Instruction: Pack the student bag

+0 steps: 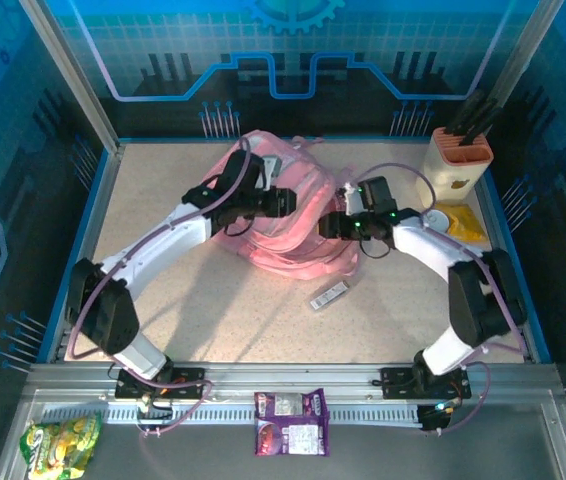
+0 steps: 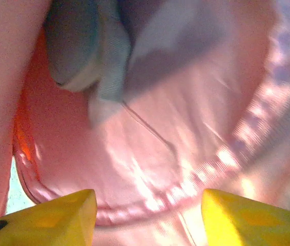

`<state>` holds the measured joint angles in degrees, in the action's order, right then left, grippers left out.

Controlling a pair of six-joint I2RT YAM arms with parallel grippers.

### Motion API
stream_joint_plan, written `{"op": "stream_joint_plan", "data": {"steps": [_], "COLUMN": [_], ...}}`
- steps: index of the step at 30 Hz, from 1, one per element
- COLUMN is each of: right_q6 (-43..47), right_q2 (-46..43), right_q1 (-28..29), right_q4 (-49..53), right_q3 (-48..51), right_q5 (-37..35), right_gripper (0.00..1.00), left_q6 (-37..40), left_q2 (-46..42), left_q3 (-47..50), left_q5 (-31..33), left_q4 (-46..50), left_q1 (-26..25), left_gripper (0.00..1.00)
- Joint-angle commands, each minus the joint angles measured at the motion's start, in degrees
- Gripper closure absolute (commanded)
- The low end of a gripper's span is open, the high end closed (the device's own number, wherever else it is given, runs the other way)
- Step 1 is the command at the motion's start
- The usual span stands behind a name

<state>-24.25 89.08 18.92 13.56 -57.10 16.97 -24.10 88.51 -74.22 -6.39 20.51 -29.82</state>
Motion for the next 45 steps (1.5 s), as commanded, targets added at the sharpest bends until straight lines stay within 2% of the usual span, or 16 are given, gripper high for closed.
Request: {"op": "stream_joint_plan", "data": {"steps": [1,5,8,14,17,20,25,32,33,40,42,45], "right_q6": [-1.07,-1.75,-2.57,-3.59,-3.70,-3.61,-4.06,-4.57,-4.50,-0.68,0.64,3.02], "right_q2": [-5.15,-7.91,-8.80,-4.97,-4.50,-3.70,-1.34,5.52,6.83,18.74,21.79,26.79], "right_q1": [-0.13,1.60,4.66,7.01,7.23,7.27,7.27,6.50,6.35,5.78,5.30,4.73], "right_q4": [7.24,12.68,10.58,10.19,9.69,10.30,9.13,5.13,3.99,3.48,3.84,8.61], "right_q3": [1.84,2.86,3.13,-0.03,0.14,0.28,-0.05,-6.37,-7.59,-24.72,-29.61,-37.30], "right_q5": [-2.59,-3.35,-0.81,2.22,2.18,1.58,-0.44,-2.32,-2.56,-2.94,-3.30,-0.03], "right_gripper": [0.42,0.41,0.40,0.39,0.39,0.40,0.38,0.36,0.36,0.32,0.30,0.27], "left_q6": [-14.06,-30.35,-38.83,-45.26,-48.94,-51.58,-53.31,-53.57,-53.68,-54.95,-56.00,-58.49], "left_q2": [-8.57,-15.55,-15.46,-4.78,0.41,5.66,6.73,1.66,0.69,-7.64,-8.95,-11.34], "left_q3": [10.59,28.32,36.05,36.57,37.73,37.66,38.48,37.35,37.24,36.95,36.99,37.82], "left_q5": [-0.80,-0.76,-1.34,-4.00,-2.97,-4.88,-0.73,1.56,1.65,3.59,3.90,7.95], "left_q4": [-6.89,-18.30,-29.53,-41.60,-47.86,-54.52,-51.39,-46.75,-46.07,-38.82,-38.71,-37.94], "left_q1": [2.91,9.33,10.75,10.85,10.76,10.92,10.58,10.49,10.49,9.44,7.99,4.43], "left_gripper": [0.48,0.48,0.50,0.50,0.51,0.56,0.66,0.98,1.00,1.00,1.00,1.00]}}
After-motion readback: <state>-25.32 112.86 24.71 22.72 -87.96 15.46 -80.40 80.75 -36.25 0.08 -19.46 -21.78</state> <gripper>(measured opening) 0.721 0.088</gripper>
